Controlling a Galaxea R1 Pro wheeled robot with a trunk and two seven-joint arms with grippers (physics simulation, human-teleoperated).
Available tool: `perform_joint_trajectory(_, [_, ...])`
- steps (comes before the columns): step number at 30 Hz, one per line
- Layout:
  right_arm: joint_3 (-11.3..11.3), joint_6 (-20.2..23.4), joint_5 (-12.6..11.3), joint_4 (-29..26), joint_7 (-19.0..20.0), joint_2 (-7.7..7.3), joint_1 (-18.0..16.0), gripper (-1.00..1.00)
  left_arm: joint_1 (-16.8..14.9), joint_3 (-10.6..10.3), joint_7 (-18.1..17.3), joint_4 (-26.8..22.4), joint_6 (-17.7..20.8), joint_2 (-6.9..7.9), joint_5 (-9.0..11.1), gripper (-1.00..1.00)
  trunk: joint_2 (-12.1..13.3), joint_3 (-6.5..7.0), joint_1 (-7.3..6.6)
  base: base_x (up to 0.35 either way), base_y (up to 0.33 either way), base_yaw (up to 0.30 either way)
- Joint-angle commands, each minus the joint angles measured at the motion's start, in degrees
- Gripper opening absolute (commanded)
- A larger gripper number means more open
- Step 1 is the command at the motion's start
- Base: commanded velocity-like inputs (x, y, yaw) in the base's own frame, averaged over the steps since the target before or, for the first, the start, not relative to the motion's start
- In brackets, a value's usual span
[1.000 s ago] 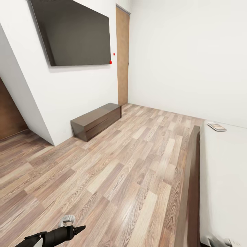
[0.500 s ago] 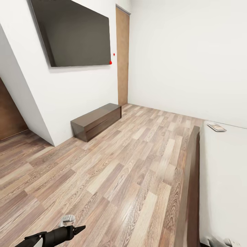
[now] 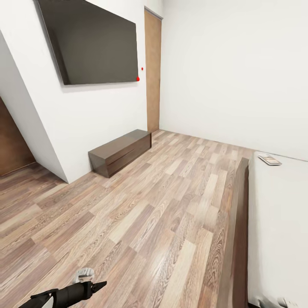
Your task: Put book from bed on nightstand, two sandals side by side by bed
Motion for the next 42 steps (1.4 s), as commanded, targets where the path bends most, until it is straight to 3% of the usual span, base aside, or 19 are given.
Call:
perform_joint_trajectory(1, [-0.4, 0.5, 0.1, 0.0, 0.3, 0.06, 0.0, 1.0, 0.0, 0.2, -0.2, 0.0, 0.5, 0.0, 0.2, 1.0, 0.4, 0.13, -0.23, 0.0, 0.0, 0.0])
perform_joint_trajectory(36, [-0.4, 0.5, 0.0, 0.0, 0.3, 0.13, 0.0, 1.0, 0.0, 0.2, -0.2, 0.0, 0.5, 0.0, 0.1, 1.0, 14.4, 6.42, -7.92, 0.0, 0.0, 0.0])
perform_joint_trajectory(42, [-0.4, 0.5, 0.0, -0.1, 0.3, 0.13, 0.0, 1.0, 0.0, 0.2, -0.2, 0.0, 0.5, 0.0, 0.2, 1.0, 14.4, 6.42, -7.92, 0.0, 0.0, 0.0])
